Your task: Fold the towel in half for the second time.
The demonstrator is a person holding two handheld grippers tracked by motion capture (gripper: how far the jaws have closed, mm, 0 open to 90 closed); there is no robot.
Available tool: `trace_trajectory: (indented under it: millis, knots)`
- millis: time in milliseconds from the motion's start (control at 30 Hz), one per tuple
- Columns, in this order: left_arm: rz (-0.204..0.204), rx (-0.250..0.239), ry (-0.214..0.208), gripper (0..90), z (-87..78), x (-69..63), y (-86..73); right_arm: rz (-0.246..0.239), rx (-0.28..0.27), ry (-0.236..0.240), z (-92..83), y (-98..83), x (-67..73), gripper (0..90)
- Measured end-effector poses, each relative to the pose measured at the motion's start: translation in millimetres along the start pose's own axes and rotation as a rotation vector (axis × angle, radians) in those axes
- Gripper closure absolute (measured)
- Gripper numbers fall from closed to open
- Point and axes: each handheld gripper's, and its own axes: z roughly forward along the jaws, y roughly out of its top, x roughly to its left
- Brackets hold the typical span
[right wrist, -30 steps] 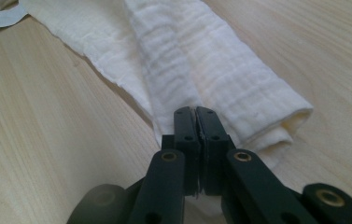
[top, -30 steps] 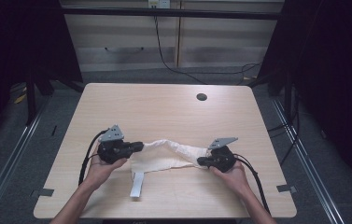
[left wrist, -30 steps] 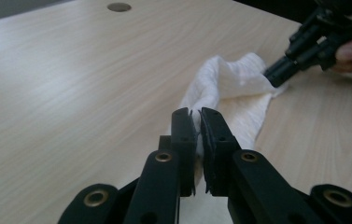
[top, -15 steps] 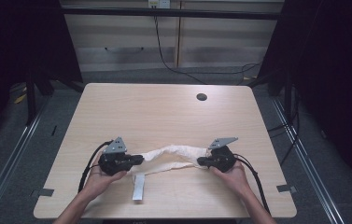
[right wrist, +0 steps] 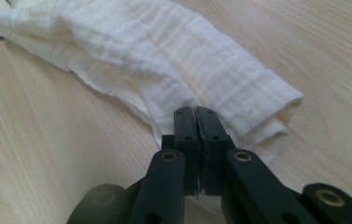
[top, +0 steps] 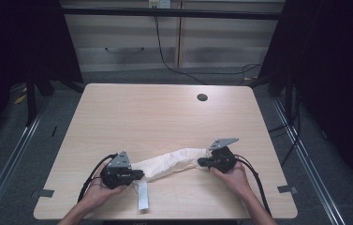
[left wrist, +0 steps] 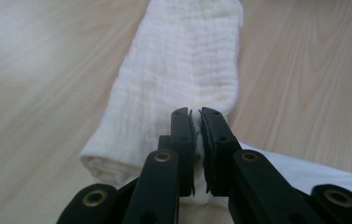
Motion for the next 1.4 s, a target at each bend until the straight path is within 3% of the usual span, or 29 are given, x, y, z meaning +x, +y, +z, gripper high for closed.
trace_trajectory:
  millis: [67, 167, 300, 467, 567, 767, 967, 1133, 1200, 1300, 1400]
  knots:
    - [0.0, -0.002, 0.0, 84.2, 1.5, -0.8, -3.3, -0.008, 0.0, -0.005, -0.4, -0.1, -0.2, 88.5]
    - [0.056, 0.01, 0.043, 84.3, 0.8, -5.7, -3.8, -0.013, 0.013, -0.042, -3.9, -0.2, -1.7, 88.5]
    - [0.058, 0.01, 0.044, 84.4, 0.3, -3.3, -4.5, -0.034, 0.031, -0.107, -11.4, -1.6, 0.6, 88.5]
    - [0.064, 0.007, 0.065, 84.4, -2.1, -4.7, -7.4, -0.058, 0.019, -0.139, -23.3, -8.2, 8.1, 88.6]
    - [0.086, -0.006, 0.077, 84.5, -2.1, -6.5, -9.4, -0.085, 0.031, -0.156, -25.2, -16.2, 15.2, 88.7]
    - [0.064, -0.018, 0.077, 84.6, -1.5, 0.2, -9.8, -0.063, -0.001, -0.144, -28.6, -28.9, 20.4, 88.7]
    - [-0.001, -0.053, 0.098, 84.7, 6.1, 20.6, -4.6, -0.051, -0.02, -0.149, -23.1, -24.8, 13.2, 88.6]
    - [-0.013, -0.056, 0.137, 84.6, 11.1, 31.7, 1.1, -0.028, -0.041, -0.164, -17.6, -21.1, 7.2, 88.3]
    - [-0.046, -0.077, 0.113, 84.0, 12.1, 36.3, 0.1, -0.025, -0.044, -0.161, -17.5, -20.8, 6.5, 87.5]
    - [-0.057, -0.088, 0.104, 77.2, 8.4, 33.8, -1.7, -0.032, -0.058, -0.151, -19.0, -22.1, 7.2, 80.7]
    - [-0.042, -0.081, 0.09, 68.0, 4.2, 27.0, -2.9, 0.0, -0.078, -0.137, -23.8, -23.1, 8.2, 74.4]
